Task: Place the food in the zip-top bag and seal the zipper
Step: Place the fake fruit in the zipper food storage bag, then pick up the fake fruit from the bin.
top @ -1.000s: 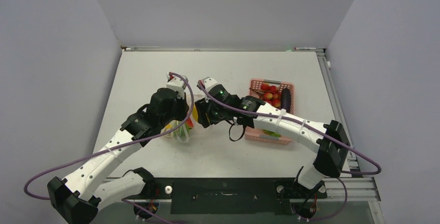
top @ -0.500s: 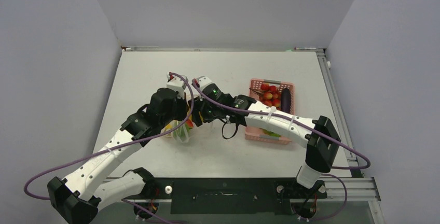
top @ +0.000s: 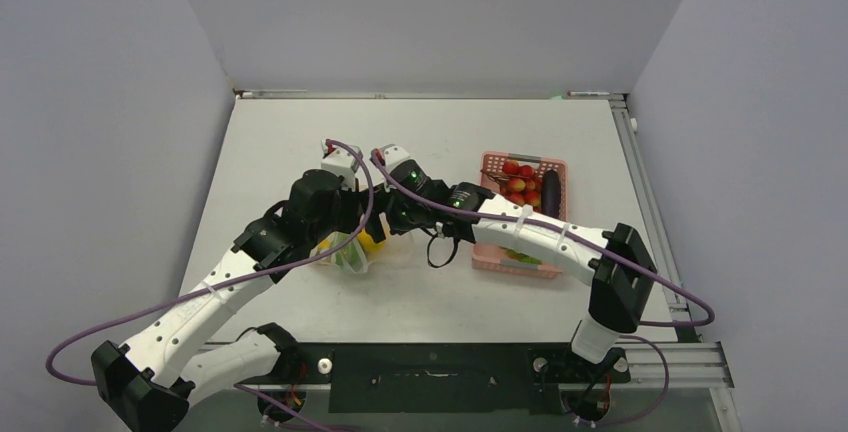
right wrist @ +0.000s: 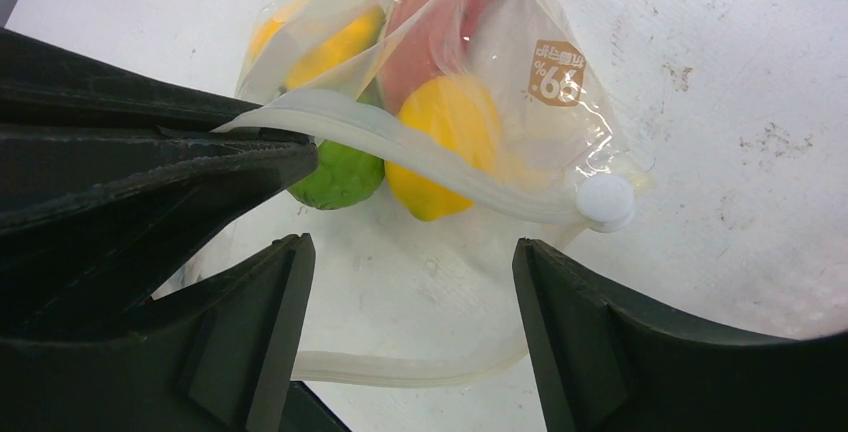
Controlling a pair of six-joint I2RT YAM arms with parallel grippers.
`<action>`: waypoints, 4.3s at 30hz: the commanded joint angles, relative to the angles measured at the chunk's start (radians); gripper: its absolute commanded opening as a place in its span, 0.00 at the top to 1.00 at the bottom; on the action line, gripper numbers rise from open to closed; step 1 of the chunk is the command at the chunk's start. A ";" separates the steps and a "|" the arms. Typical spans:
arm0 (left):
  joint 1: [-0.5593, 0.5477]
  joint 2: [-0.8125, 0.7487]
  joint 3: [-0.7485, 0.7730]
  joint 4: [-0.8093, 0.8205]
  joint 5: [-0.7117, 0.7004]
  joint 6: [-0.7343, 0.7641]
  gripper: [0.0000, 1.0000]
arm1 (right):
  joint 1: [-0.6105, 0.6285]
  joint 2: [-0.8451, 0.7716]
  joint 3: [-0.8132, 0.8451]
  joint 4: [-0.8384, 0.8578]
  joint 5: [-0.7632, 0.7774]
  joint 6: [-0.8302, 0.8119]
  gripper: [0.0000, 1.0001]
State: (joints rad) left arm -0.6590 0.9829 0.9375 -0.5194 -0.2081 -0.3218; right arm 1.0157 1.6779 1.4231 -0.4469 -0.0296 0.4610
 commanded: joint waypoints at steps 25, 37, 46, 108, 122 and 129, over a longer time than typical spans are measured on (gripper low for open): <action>0.007 -0.002 0.011 0.050 0.017 -0.003 1.00 | -0.231 -0.311 -0.098 -0.242 0.314 -0.092 0.28; 0.007 -0.013 0.011 0.047 0.006 -0.002 1.00 | -0.335 -0.165 -0.026 -0.299 0.390 -0.348 0.31; 0.006 -0.016 0.012 0.049 0.013 -0.002 1.00 | -0.351 -0.079 -0.042 -0.218 0.445 -0.602 0.34; 0.007 -0.013 0.012 0.050 0.028 -0.002 1.00 | -0.488 0.313 0.086 -0.165 0.387 -0.959 0.70; 0.007 -0.015 0.012 0.051 0.029 -0.002 1.00 | -0.485 0.207 0.058 -0.125 0.426 -0.893 0.95; 0.007 -0.017 0.012 0.050 0.026 -0.002 1.00 | -0.483 0.078 0.004 -0.058 0.448 -0.847 0.95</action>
State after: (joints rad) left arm -0.6579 0.9783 0.9375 -0.5194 -0.1925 -0.3218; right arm 0.5251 1.8896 1.4410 -0.5735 0.3592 -0.4267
